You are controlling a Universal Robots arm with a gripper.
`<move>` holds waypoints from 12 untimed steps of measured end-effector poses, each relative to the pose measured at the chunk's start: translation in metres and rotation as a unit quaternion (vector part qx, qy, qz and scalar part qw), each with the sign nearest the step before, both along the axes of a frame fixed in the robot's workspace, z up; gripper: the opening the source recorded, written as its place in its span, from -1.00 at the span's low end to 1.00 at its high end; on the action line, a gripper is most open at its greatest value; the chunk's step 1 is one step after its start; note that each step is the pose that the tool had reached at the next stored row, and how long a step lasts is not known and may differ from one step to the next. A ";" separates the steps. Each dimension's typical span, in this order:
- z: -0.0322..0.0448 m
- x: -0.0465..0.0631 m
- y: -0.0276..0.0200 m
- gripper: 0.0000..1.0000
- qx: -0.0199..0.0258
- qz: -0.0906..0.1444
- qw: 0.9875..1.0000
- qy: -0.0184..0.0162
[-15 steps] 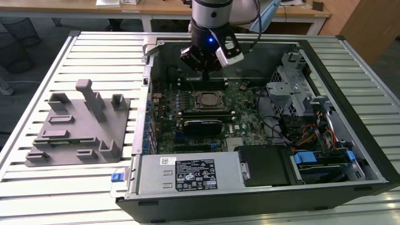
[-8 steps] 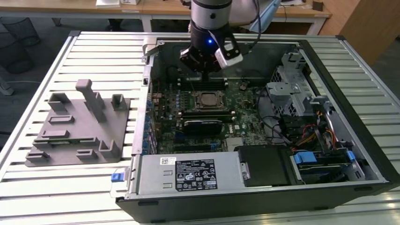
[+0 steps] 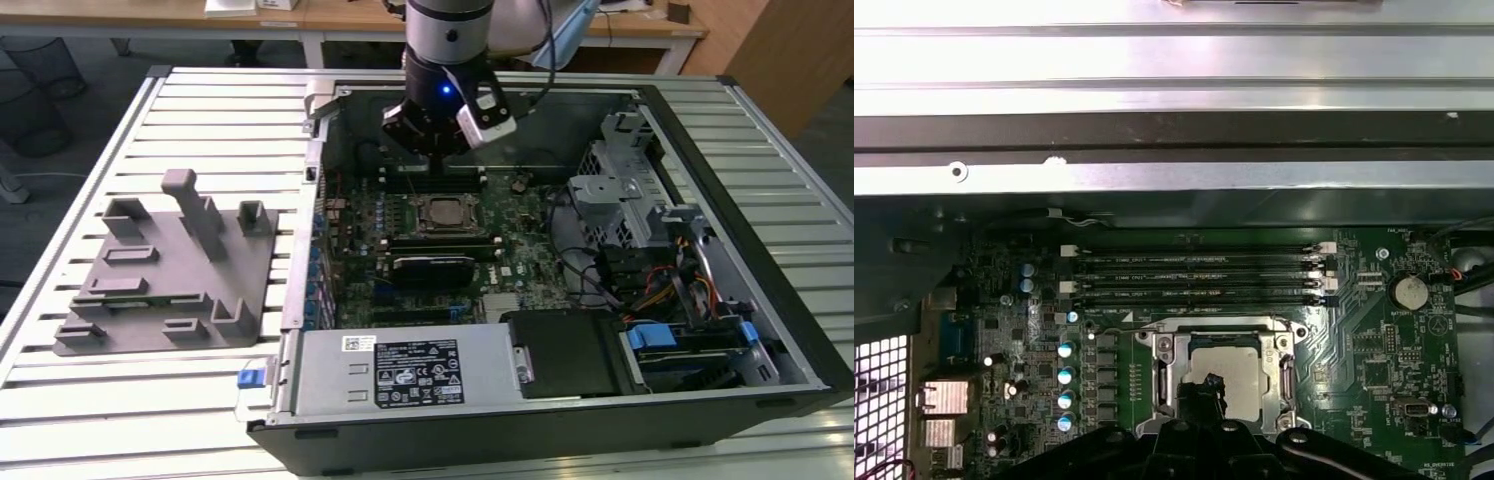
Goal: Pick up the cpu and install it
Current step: 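Install the first cpu locking lever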
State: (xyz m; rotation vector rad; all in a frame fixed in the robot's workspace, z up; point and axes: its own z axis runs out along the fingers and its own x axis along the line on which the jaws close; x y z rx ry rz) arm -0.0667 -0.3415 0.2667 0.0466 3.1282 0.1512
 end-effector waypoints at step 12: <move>-0.0012 -0.007 -0.0005 -0.79 0.000 0.000 1.000 0.000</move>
